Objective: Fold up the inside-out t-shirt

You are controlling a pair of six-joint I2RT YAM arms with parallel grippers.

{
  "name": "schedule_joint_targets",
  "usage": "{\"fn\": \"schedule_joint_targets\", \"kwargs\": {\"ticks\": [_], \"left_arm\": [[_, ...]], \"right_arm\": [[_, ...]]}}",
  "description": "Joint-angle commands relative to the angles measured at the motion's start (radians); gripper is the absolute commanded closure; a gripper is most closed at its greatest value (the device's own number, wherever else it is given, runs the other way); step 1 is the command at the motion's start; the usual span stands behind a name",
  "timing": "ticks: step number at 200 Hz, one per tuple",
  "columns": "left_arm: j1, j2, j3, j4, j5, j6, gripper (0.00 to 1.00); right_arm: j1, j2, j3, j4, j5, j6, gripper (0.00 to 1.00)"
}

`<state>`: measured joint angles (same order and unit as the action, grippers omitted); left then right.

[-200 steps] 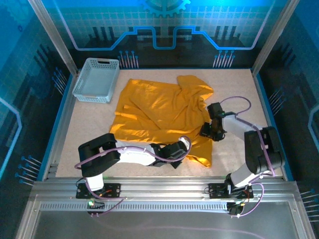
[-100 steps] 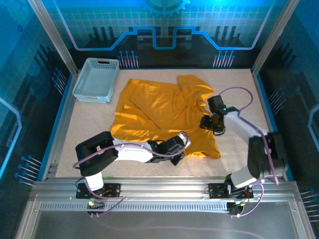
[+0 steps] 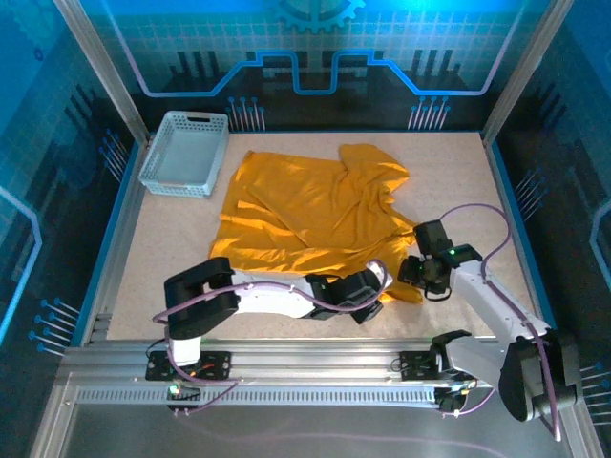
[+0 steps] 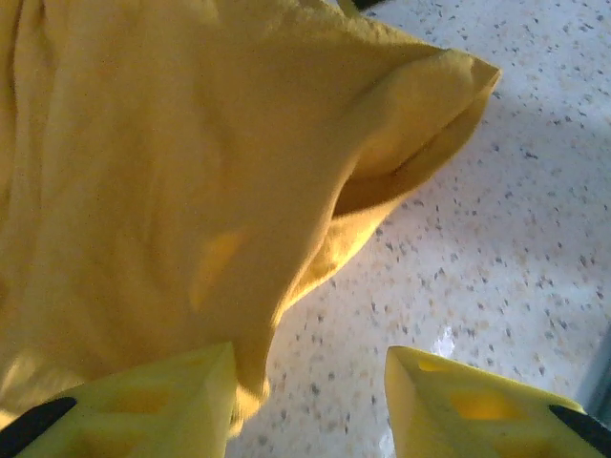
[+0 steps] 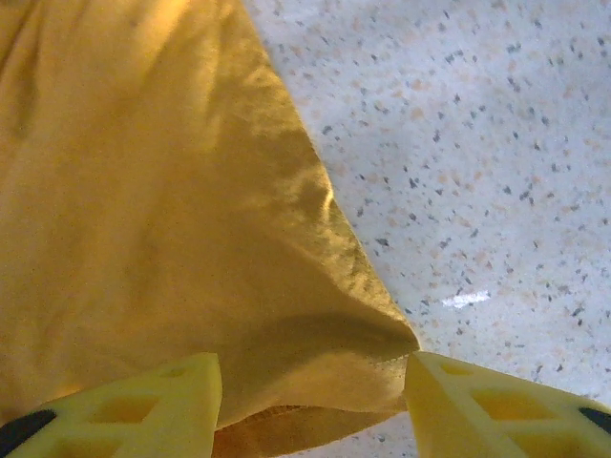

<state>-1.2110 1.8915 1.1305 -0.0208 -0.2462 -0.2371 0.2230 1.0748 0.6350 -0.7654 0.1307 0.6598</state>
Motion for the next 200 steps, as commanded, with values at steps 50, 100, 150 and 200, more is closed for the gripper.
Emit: {"fn": "schedule_joint_targets", "kwargs": {"ticks": [50, 100, 150, 200], "left_arm": [[0.010, 0.089, 0.057, -0.101, -0.096, -0.012, 0.71], [0.020, 0.077, 0.023, -0.065, -0.100, -0.007, 0.85], [0.026, 0.018, -0.014, -0.024, -0.074, -0.010, 0.98], [0.029, -0.102, -0.099, 0.063, 0.065, 0.002, 1.00]], "right_arm": [[-0.010, 0.015, -0.090, 0.013, -0.005, 0.094, 0.45], [-0.006, 0.077, -0.114, 0.067, -0.028, 0.092, 0.52], [-0.003, 0.017, -0.092, 0.034, 0.012, 0.074, 0.86], [-0.007, -0.020, -0.024, -0.023, 0.079, 0.039, 0.97]]}}
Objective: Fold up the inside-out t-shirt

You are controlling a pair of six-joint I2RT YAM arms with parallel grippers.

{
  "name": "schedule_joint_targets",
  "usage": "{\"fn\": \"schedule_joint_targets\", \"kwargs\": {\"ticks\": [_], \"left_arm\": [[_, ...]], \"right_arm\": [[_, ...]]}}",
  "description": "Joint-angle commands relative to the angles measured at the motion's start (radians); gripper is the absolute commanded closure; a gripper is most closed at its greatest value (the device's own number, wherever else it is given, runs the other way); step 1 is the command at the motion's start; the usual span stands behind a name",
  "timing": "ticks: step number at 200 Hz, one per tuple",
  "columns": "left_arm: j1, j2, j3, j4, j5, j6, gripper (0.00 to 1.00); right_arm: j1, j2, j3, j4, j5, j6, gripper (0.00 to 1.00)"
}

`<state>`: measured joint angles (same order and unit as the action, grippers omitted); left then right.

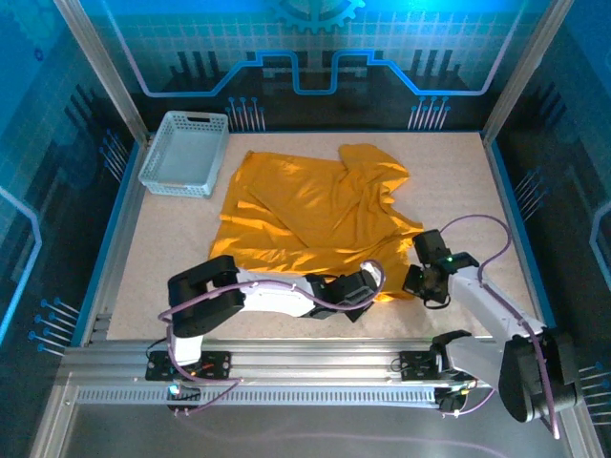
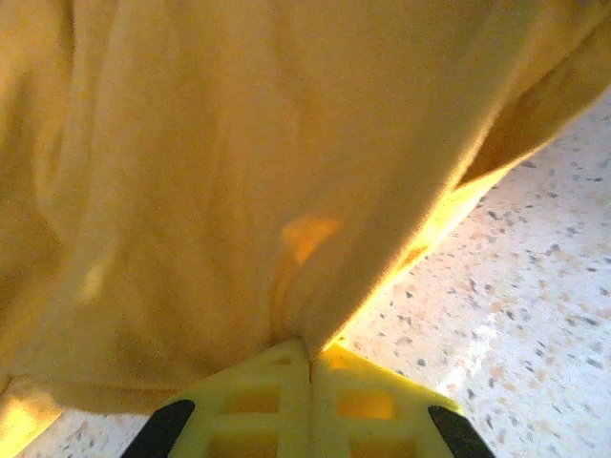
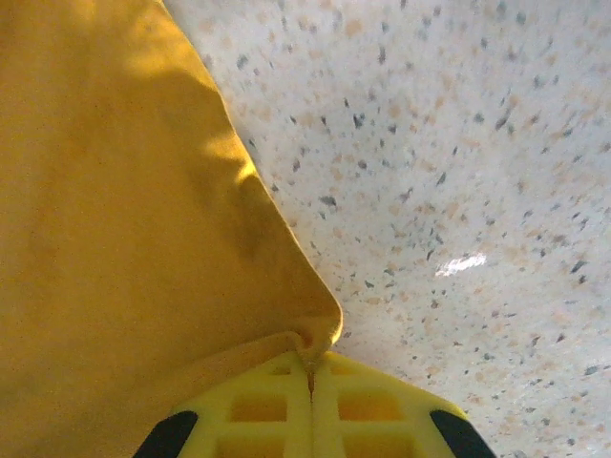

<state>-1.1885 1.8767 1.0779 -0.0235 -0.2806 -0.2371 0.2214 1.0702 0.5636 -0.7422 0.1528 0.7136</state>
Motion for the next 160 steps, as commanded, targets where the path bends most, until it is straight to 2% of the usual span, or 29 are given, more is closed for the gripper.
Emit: {"fn": "schedule_joint_targets", "kwargs": {"ticks": [1, 40, 59, 68, 114, 134, 160], "left_arm": [[0.006, -0.089, -0.049, 0.069, 0.105, 0.003, 1.00], [0.020, -0.119, -0.097, 0.109, 0.277, 0.018, 1.00], [0.020, -0.095, -0.077, 0.047, 0.344, 0.045, 0.93], [0.020, -0.089, -0.078, 0.031, 0.368, 0.054, 0.86], [0.013, -0.092, -0.089, -0.042, 0.148, 0.059, 0.55], [-0.012, -0.111, -0.088, -0.028, 0.114, 0.074, 0.53], [-0.026, -0.111, -0.079, 0.015, 0.136, 0.070, 0.55]], "right_arm": [[-0.005, -0.015, 0.048, -0.047, 0.059, -0.015, 0.97], [-0.007, -0.016, 0.099, -0.083, 0.122, -0.035, 0.98], [-0.010, -0.032, 0.111, -0.102, 0.129, -0.033, 0.97], [-0.010, -0.040, 0.108, -0.104, 0.126, -0.030, 0.97], [-0.009, -0.061, 0.066, -0.102, 0.089, -0.013, 0.93], [-0.009, -0.069, 0.059, -0.101, 0.080, -0.007, 0.91], [-0.007, -0.076, 0.064, -0.107, 0.099, -0.005, 0.91]]}}
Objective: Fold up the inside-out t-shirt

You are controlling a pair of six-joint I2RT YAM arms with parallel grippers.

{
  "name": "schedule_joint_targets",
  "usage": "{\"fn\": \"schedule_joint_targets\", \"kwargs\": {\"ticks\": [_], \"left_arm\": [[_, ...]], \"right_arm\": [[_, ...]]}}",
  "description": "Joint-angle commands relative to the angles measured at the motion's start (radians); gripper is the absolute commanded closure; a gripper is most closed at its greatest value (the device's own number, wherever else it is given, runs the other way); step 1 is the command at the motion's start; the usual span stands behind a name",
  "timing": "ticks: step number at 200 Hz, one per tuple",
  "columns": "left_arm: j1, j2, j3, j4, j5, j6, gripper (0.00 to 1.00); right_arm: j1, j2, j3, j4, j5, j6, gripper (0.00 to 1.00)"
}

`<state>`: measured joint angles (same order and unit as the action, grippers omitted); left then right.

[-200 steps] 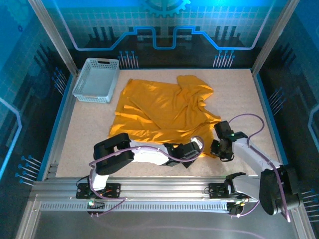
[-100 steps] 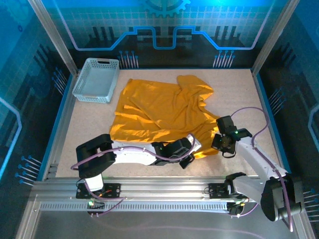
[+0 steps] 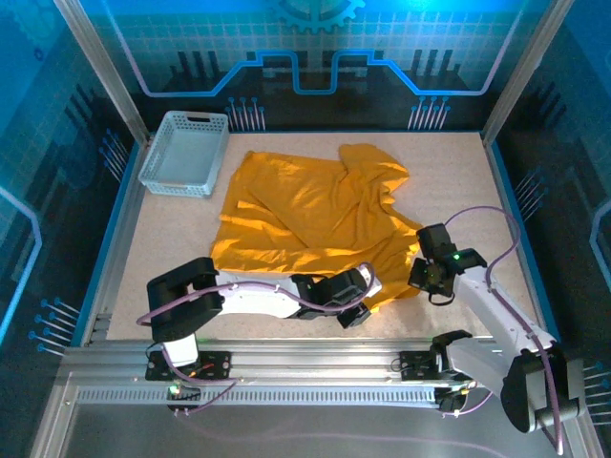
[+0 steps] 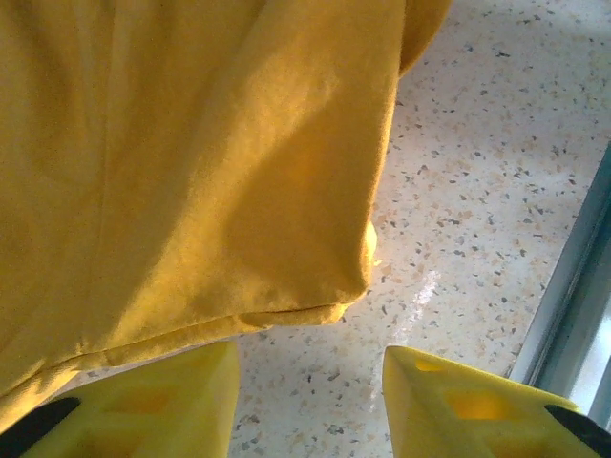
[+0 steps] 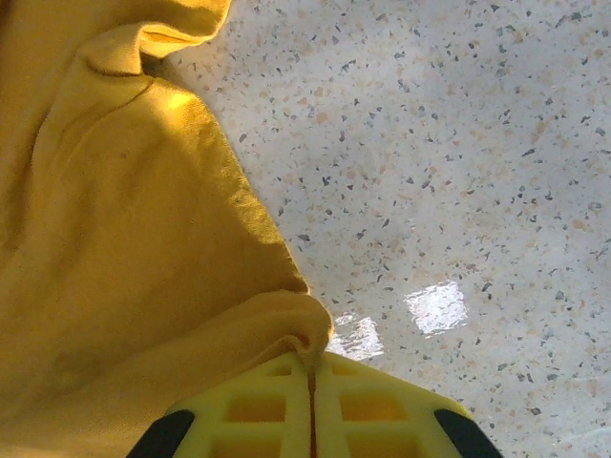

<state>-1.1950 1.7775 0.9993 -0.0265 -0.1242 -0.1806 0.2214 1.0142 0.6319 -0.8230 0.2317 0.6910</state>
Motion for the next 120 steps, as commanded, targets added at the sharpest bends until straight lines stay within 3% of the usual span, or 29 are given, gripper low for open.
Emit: {"fn": "schedule_joint_targets", "kwargs": {"ticks": [1, 56, 120], "left_arm": [[-0.019, -0.010, -0.001, 0.020, -0.019, 0.013, 0.55], [-0.030, 0.061, 0.092, 0.000, -0.006, 0.033, 0.61], [-0.030, 0.202, 0.221, -0.094, 0.015, 0.034, 0.53]], "right_arm": [[-0.008, -0.020, -0.005, -0.025, 0.021, 0.017, 0.91], [-0.009, 0.006, -0.011, 0.011, 0.014, 0.020, 0.91], [-0.013, 0.006, -0.014, 0.019, 0.018, 0.012, 0.90]]}}
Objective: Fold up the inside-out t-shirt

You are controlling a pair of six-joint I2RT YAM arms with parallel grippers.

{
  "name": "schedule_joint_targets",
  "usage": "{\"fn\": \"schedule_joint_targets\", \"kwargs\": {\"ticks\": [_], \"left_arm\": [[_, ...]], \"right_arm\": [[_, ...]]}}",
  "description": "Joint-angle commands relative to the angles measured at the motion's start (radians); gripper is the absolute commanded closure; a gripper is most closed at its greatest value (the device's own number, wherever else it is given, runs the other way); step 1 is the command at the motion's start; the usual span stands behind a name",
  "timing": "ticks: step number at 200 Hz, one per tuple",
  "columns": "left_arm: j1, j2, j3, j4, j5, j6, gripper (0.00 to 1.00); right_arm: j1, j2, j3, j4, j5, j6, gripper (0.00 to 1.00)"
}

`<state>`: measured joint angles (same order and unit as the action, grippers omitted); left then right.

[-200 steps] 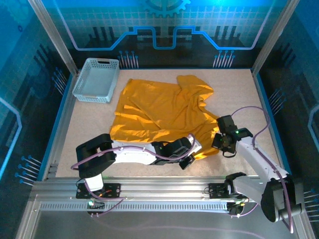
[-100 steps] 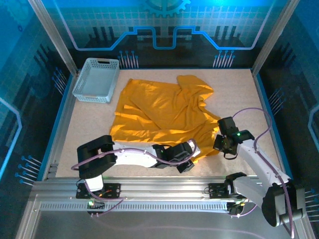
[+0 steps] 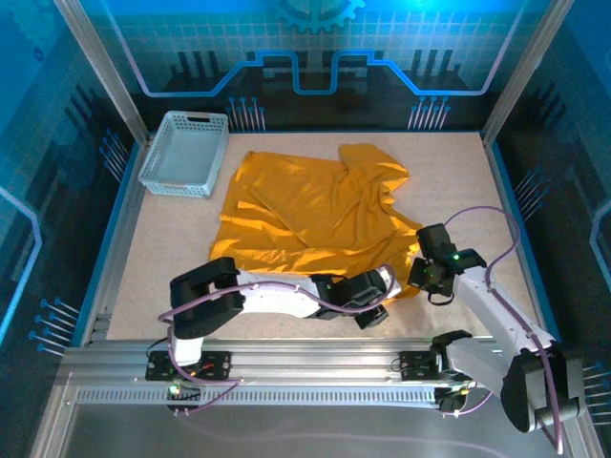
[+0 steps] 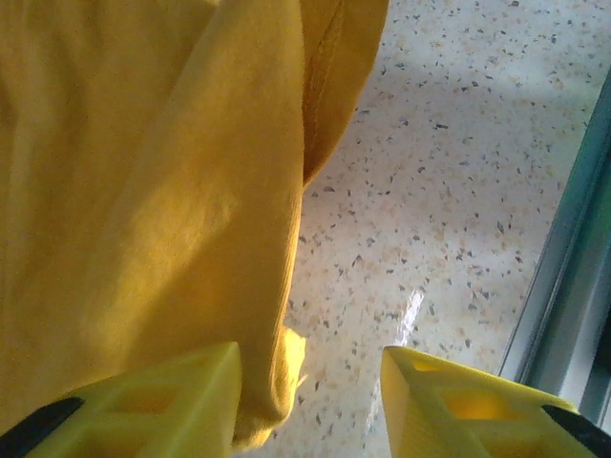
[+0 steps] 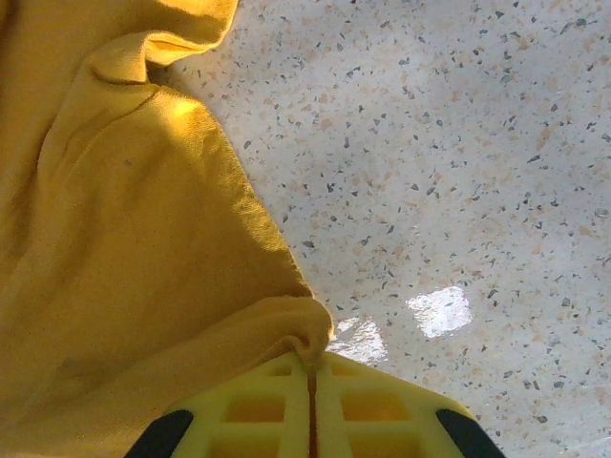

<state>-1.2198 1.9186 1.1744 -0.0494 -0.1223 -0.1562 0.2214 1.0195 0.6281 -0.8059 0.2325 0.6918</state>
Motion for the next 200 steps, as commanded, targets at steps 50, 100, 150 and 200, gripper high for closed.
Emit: {"fn": "schedule_joint_targets", "kwargs": {"ticks": [50, 100, 150, 200], "left_arm": [[-0.005, 0.110, 0.067, -0.120, -0.108, -0.008, 0.60], [-0.001, 0.051, -0.053, -0.052, -0.116, 0.003, 0.76], [0.000, -0.044, -0.127, 0.056, -0.059, -0.032, 0.85], [-0.001, -0.138, -0.178, 0.113, 0.105, -0.060, 0.91]], "right_arm": [[-0.029, -0.010, -0.013, 0.006, 0.019, 0.006, 0.90], [-0.069, -0.006, -0.011, 0.016, 0.005, -0.021, 0.89], [-0.064, 0.024, -0.012, 0.034, -0.017, -0.031, 0.90], [-0.051, -0.019, -0.006, -0.019, 0.034, 0.008, 0.88]]}}
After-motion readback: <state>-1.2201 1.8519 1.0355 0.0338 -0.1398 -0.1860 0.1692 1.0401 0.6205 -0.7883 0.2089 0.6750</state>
